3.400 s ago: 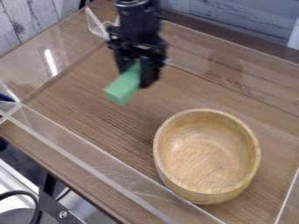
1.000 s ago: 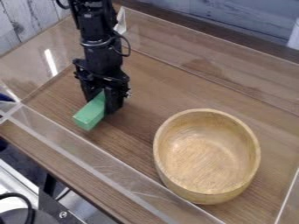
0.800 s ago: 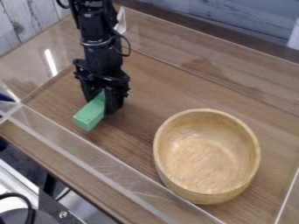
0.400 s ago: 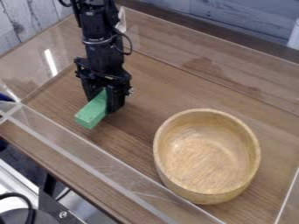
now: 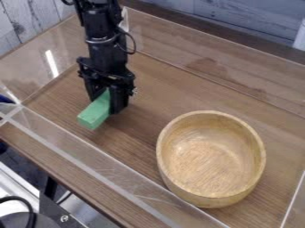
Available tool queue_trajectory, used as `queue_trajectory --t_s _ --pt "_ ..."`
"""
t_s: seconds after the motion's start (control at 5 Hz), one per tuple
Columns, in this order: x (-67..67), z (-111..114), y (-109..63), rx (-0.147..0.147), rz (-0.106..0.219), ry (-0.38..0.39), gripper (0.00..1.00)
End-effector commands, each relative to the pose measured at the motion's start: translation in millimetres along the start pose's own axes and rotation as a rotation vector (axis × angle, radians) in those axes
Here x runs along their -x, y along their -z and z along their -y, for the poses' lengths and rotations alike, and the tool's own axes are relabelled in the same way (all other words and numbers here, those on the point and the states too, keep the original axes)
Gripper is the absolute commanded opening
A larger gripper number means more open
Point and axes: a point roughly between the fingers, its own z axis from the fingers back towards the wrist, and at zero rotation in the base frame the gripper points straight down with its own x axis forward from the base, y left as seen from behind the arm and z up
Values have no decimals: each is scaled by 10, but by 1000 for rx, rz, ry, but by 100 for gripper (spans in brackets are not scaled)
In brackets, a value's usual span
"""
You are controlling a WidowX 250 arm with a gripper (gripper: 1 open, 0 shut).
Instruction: Remove the green block from inside the brown bowl and put it on the table
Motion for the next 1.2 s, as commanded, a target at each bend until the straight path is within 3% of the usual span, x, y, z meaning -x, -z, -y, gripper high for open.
queue_trajectory --t_s 0.0,1.0 --pt "-105 -22 -133 -19 47 8 0" --pt "-149 -31 -83 -12 32 3 0"
